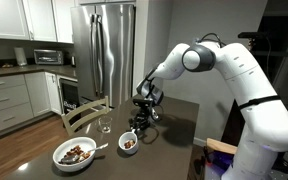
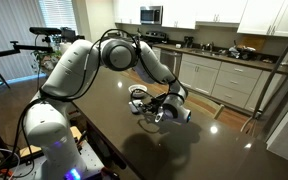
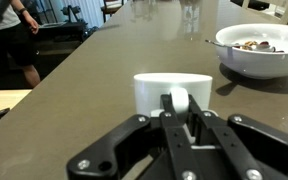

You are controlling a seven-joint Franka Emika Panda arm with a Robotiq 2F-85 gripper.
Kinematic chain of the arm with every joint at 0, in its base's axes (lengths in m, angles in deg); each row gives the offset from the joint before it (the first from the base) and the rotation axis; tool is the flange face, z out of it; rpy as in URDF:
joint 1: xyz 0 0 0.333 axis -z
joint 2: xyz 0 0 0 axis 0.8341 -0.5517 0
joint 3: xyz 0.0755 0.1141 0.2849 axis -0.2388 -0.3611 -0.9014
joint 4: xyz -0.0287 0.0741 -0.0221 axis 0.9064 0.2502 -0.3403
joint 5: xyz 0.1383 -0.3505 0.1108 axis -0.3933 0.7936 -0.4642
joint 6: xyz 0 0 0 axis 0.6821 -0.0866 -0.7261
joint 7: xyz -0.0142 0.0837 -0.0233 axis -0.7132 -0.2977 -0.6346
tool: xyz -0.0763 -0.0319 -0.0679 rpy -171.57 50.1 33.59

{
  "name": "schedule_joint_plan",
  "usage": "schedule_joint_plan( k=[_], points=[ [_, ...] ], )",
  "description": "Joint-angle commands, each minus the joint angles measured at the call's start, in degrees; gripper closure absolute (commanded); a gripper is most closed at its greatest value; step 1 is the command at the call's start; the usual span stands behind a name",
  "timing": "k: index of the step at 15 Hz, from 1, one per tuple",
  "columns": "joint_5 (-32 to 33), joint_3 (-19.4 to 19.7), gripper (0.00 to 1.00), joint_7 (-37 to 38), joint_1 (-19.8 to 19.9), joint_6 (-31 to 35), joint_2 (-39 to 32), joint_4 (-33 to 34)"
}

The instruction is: Slide the white mug to the right, pour the contents in the white mug into the bowl

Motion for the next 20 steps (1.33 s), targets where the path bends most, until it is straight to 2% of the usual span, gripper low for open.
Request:
schedule_joint_plan(
  k=[1,12,13,14,16,20],
  points=[
    [0.2,0.7,0.93,2.0,-0.3,1.1,0.0,0.1],
    [1.6,1.2,0.92,3.5,-0.6,3.3,-0.4,0.0],
    [1.7,1.2,0.84,3.5,-0.6,3.5,-0.4,-0.1],
    [1.8,1.3,0.6,3.6,-0.6,3.7,-0.3,-0.1],
    [2.1,1.2,0.53,3.7,-0.6,4.2,-0.3,-0.2],
    [2.1,1.1,0.27,3.8,-0.6,5.0,-0.3,-0.3]
  ],
)
